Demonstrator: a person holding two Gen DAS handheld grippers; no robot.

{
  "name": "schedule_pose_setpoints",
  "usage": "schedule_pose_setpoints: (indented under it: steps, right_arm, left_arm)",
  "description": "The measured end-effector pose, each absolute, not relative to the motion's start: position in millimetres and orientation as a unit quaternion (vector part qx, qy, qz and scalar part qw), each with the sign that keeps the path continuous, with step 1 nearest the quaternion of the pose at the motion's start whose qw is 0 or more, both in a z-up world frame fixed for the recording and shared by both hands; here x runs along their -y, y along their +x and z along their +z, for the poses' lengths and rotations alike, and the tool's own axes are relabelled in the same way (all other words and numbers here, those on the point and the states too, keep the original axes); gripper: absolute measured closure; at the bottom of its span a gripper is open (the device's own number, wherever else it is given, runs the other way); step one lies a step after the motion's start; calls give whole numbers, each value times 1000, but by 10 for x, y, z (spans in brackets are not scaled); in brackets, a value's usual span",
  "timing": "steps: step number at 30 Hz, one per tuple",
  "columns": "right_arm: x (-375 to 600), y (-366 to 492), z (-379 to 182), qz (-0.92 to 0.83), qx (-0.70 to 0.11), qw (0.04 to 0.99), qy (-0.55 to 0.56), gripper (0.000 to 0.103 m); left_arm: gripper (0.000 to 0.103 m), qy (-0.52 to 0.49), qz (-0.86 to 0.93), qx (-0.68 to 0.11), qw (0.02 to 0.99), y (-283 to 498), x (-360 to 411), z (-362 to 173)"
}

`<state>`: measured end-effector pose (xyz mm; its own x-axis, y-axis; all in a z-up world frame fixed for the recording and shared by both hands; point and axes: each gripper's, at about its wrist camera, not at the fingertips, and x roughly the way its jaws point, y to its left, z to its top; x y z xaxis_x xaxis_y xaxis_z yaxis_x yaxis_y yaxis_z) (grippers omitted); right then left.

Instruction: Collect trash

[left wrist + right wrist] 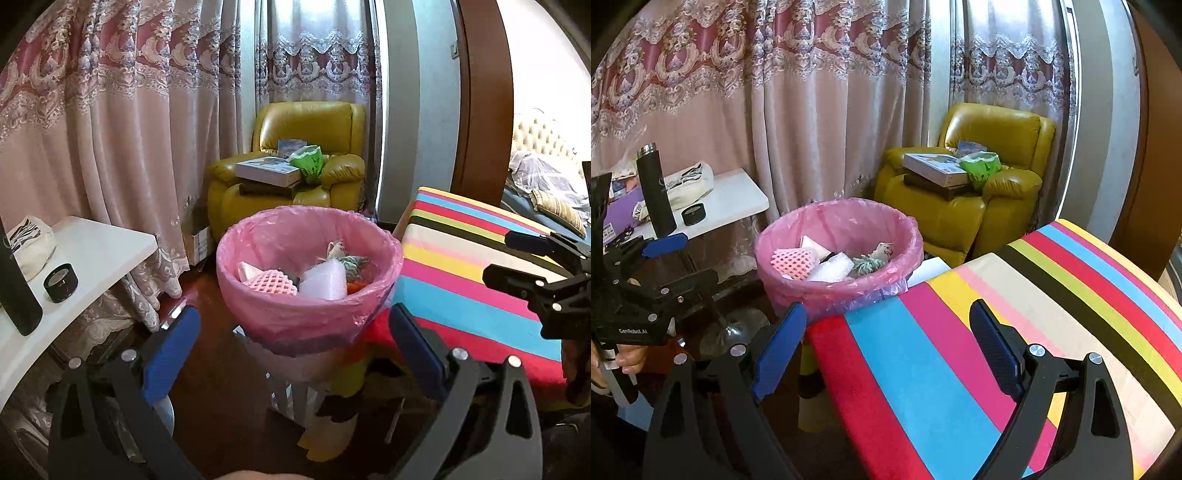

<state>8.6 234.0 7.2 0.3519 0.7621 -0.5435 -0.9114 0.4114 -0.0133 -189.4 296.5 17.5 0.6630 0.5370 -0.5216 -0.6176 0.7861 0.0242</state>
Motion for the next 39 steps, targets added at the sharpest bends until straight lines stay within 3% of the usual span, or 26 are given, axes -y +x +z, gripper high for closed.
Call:
schedule_pose_setpoints:
  steps: [39]
  right_arm:
    - [-2284,27,135,510,-210,820,-153,18]
  left_arm:
    - [5,-73,310,-265,910,-1838,-2944,98]
